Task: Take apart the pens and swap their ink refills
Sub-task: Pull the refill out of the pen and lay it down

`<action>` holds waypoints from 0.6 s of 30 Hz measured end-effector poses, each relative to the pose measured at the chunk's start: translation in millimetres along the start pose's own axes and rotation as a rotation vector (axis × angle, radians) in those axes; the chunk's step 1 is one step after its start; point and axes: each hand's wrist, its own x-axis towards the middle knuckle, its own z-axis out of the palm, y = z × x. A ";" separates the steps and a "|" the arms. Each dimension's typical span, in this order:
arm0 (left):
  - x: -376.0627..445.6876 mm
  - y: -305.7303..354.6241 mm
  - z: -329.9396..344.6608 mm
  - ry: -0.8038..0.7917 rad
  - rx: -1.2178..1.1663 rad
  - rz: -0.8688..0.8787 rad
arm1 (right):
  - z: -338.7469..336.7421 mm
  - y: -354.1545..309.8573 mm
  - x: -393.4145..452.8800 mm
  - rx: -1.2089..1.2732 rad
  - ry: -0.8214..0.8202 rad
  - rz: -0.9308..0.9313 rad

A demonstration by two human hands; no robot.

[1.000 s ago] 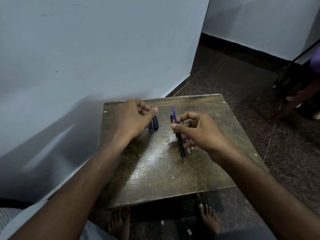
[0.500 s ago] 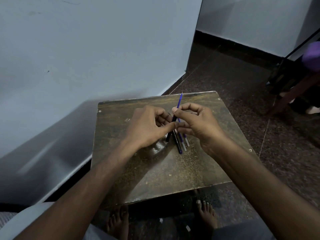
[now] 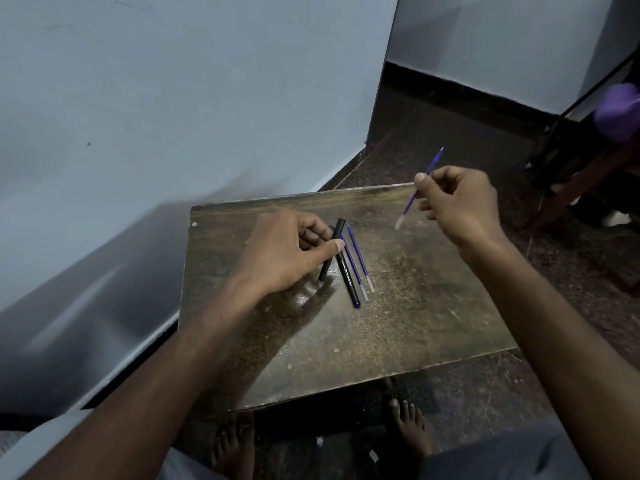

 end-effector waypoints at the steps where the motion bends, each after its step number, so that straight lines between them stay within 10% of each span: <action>1: 0.1 -0.4 -0.1 0.003 -0.003 0.001 | -1.5 6.0 3.9 -0.157 -0.044 -0.045; 6: 0.3 -1.4 2.1 0.004 0.004 0.003 | 7.8 26.5 11.9 -0.584 -0.302 -0.104; 18: 1.2 -1.9 1.5 0.013 0.025 -0.008 | 15.0 18.5 3.3 -0.491 -0.255 -0.151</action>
